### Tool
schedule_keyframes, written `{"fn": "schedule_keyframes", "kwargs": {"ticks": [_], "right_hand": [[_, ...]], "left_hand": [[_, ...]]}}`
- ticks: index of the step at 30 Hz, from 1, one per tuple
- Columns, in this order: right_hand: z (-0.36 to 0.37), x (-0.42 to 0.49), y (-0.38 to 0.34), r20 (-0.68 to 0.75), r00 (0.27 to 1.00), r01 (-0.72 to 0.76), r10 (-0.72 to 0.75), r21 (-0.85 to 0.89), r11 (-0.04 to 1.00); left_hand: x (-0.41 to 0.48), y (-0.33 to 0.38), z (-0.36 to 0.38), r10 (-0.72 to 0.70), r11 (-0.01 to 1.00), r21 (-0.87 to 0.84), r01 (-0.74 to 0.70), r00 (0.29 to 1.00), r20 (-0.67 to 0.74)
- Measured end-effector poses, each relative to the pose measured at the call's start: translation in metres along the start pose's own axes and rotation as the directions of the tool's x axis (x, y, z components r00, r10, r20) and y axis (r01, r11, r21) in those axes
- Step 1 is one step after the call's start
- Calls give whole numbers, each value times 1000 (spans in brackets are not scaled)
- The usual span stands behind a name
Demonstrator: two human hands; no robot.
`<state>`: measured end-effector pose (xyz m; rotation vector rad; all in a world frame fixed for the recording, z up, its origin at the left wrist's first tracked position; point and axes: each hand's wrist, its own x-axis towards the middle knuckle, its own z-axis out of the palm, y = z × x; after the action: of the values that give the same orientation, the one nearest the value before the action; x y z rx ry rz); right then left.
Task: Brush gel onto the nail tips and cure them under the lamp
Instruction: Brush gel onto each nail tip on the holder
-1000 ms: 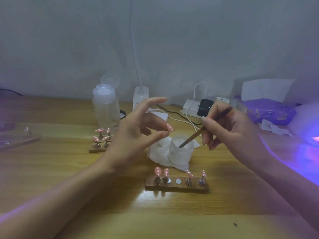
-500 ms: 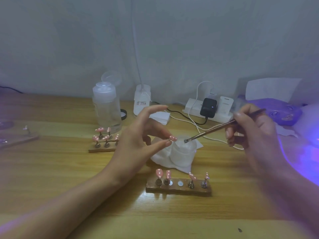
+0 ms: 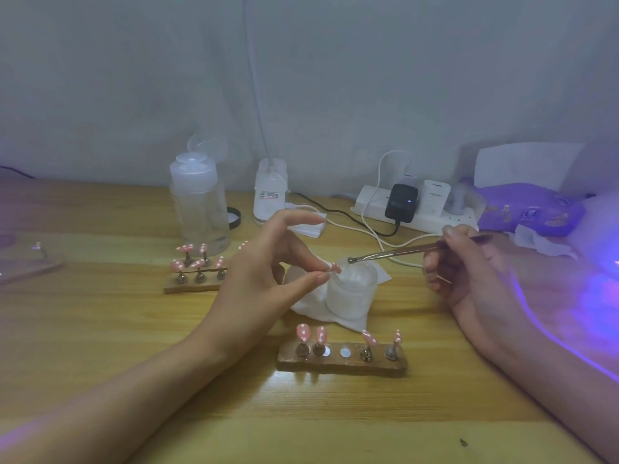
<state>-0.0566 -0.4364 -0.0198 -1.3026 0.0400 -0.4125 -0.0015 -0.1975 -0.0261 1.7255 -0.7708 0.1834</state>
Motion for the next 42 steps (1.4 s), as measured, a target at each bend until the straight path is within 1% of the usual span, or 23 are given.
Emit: {"fn": "schedule_keyframes", "kwargs": {"ticks": [3, 11, 15, 18, 20, 23, 27, 30, 34, 38, 42], "right_hand": [[3, 0, 0, 31, 999, 15, -13, -43, 999], [6, -2, 0, 75, 997, 34, -26, -109, 993], [4, -1, -1, 43, 999, 24, -21, -63, 998], [5, -2, 0, 74, 997, 30, -23, -92, 995], [5, -2, 0, 59, 998, 21, -15, -103, 994], [4, -1, -1, 35, 999, 20, -18, -70, 997], [7, -2, -1, 76, 997, 34, -27, -93, 995], [7, -2, -2, 36, 999, 15, -12, -75, 997], [8, -3, -1, 57, 998, 14, -10, -78, 997], [5, -2, -2, 13, 1000, 3, -2, -54, 999], [7, -2, -1, 60, 998, 33, -27, -95, 995]], "left_hand": [[1, 0, 0, 13, 999, 30, -13, 1000, -2], [0, 0, 0, 24, 999, 41, -23, 1000, -7], [1, 0, 1, 51, 996, 67, -50, 999, -14], [0, 0, 1, 69, 994, 89, -68, 997, -15], [0, 0, 1, 67, 994, 88, -65, 998, -18], [0, 1, 2, 66, 995, 81, -64, 998, -22], [0, 1, 1, 68, 994, 86, -67, 998, -16], [0, 3, 1, 66, 994, 87, -64, 998, -13], [-1, 1, 1, 70, 994, 91, -69, 997, -12], [0, 1, 1, 81, 993, 91, -80, 997, -8], [0, 0, 1, 85, 992, 89, -84, 996, 0]]}}
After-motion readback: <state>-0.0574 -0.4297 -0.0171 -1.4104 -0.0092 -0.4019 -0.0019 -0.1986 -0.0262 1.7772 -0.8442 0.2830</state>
